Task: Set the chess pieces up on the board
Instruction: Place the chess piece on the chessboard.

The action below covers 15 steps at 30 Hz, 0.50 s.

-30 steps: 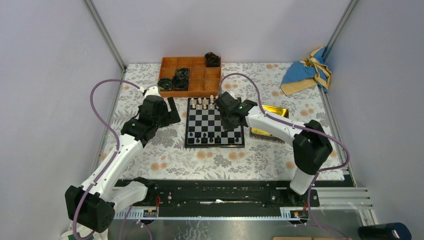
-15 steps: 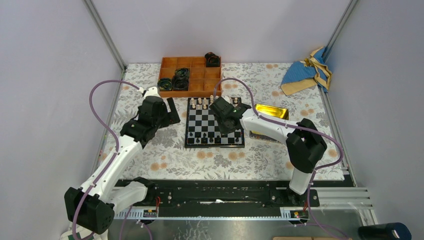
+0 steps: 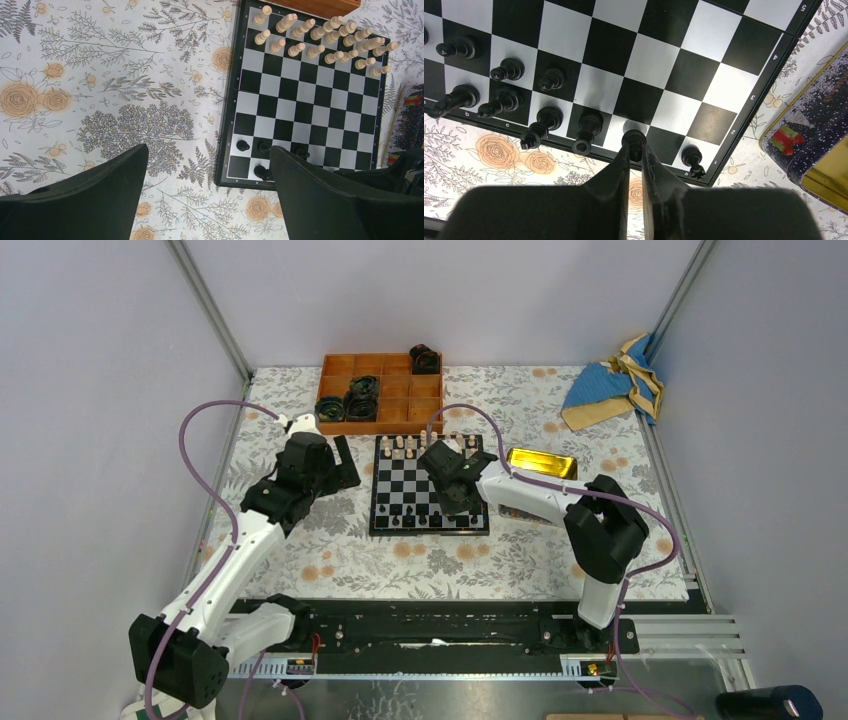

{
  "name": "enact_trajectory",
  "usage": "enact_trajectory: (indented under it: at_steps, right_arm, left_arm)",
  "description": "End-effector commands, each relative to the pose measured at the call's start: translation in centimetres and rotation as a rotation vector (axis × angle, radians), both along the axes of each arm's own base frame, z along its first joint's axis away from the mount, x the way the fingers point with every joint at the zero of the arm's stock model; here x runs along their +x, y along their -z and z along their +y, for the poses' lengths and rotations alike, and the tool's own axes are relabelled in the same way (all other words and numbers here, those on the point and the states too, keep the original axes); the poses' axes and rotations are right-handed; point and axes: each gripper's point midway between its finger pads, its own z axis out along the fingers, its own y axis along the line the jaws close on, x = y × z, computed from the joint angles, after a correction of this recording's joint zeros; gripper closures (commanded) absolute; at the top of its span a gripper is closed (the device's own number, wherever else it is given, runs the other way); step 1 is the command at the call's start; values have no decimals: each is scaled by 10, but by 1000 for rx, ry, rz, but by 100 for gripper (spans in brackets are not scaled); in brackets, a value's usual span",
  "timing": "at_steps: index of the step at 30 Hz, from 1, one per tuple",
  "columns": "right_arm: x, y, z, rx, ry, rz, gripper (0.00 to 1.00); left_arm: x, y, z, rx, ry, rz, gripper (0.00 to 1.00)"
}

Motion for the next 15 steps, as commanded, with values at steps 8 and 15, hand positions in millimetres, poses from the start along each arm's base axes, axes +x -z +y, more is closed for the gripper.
enact_trajectory:
  at_steps: [8, 15]
  right_arm:
    - [-5, 4, 8, 19, -28, 11, 100]
    - [-10, 6, 13, 27, -43, 24, 100]
  left_arm:
    - [4, -2, -2, -28, -9, -23, 1]
    - [3, 1, -2, -34, -9, -16, 1]
